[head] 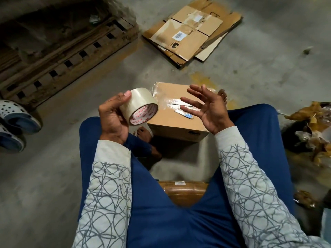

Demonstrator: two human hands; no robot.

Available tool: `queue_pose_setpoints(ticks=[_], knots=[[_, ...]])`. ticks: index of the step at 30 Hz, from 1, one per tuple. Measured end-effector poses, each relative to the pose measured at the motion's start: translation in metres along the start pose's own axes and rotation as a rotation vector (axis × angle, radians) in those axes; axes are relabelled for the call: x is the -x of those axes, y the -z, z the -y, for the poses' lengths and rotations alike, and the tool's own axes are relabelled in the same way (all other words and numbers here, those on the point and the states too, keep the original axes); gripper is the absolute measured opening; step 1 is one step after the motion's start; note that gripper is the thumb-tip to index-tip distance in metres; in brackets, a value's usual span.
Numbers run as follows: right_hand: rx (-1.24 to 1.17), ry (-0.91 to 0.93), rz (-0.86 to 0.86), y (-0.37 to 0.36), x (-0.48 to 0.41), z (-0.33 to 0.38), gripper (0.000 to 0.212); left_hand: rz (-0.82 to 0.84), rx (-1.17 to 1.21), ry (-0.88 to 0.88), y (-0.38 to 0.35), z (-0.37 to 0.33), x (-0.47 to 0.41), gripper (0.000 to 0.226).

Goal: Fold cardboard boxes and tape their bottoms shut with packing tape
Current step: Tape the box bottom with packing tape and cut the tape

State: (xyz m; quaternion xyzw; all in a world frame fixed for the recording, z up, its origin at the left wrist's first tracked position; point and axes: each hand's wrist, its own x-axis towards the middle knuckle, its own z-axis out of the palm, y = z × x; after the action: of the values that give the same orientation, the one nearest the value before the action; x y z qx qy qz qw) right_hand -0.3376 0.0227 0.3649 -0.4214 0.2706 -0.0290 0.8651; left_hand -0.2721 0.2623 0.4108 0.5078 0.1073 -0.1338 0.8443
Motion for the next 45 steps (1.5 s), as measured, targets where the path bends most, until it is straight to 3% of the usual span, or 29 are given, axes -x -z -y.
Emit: queue_pose_setpoints(ticks=[3,8,12,15,17,21,25,31,34,37,39,42,45], knots=[[0.050,-0.077,-0.009,0.003,-0.006,-0.008,0.053,0.040,-0.069,0.039,0.001,0.003,-0.002,0.011],[0.294,-0.127,-0.181,0.022,-0.031,-0.030,0.034,0.001,-0.263,0.109,0.004,0.007,-0.006,0.009],[0.771,-0.063,-0.346,0.047,-0.071,-0.064,0.022,-0.067,-0.356,0.212,0.016,0.015,-0.017,0.024],[1.304,0.021,-0.314,0.062,-0.094,-0.090,0.041,-0.111,-0.372,0.283,0.022,0.016,-0.026,0.012],[1.480,0.000,-0.288,0.068,-0.104,-0.105,0.050,-0.091,-0.333,0.322,0.026,0.016,-0.032,0.012],[1.663,0.053,-0.315,0.075,-0.109,-0.125,0.044,-0.083,-0.251,0.393,0.033,0.015,-0.034,0.021],[1.637,0.116,-0.350,0.079,-0.112,-0.128,0.033,-0.056,-0.202,0.451,0.038,0.014,-0.035,0.039],[1.237,0.050,-0.395,0.067,-0.108,-0.105,0.008,-0.127,-0.272,0.411,0.041,0.012,-0.036,0.036],[1.082,0.305,-0.278,0.035,-0.097,-0.082,0.013,-0.189,-0.354,0.308,0.036,0.015,-0.039,0.012],[0.974,0.690,-0.116,-0.003,-0.074,-0.065,0.019,-0.183,-0.366,0.285,0.032,0.015,-0.044,0.009],[0.938,0.853,-0.077,-0.023,-0.057,-0.063,0.025,-0.154,-0.361,0.295,0.031,0.014,-0.046,0.009],[0.885,0.917,0.010,-0.044,-0.035,-0.073,0.019,-0.137,-0.384,0.318,0.027,0.013,-0.043,0.011],[0.818,0.767,0.113,-0.052,-0.017,-0.086,0.015,-0.141,-0.373,0.366,0.028,0.010,-0.039,0.030]])
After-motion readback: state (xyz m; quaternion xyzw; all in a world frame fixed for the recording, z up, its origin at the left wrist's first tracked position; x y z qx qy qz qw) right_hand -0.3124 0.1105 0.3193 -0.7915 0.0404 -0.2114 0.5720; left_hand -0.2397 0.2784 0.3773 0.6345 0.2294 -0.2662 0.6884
